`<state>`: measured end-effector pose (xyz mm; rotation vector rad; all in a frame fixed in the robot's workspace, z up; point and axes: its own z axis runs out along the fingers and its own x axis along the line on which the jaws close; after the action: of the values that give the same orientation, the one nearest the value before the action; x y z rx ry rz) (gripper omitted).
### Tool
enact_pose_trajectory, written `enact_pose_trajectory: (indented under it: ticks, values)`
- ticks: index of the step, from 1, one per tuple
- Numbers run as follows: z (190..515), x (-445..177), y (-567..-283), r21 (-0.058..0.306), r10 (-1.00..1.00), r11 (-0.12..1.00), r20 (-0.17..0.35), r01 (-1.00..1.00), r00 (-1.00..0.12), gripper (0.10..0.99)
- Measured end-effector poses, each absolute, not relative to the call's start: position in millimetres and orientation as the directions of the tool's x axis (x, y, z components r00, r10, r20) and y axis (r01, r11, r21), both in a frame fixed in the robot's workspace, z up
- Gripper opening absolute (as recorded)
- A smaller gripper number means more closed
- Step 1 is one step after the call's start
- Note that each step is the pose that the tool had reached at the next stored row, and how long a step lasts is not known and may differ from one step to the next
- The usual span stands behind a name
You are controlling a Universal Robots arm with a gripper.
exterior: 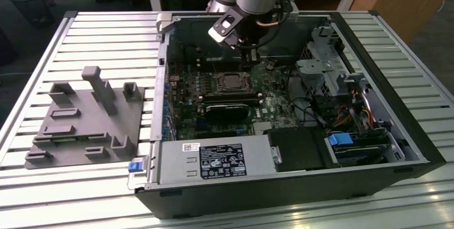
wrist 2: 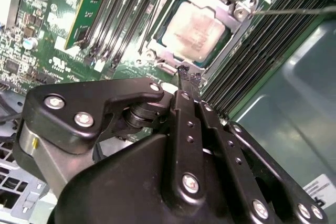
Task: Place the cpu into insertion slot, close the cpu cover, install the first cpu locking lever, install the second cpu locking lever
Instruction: 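Close the cpu cover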
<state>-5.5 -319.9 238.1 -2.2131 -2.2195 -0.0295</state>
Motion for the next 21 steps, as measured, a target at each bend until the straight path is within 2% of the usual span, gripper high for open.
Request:
enact_pose_trajectory:
  ticks: [21]
  values:
    - [237.3, -30.4, -319.8, 0.008, 1.0, 0.003, 0.019, 1.0, -0.003, 0.106]
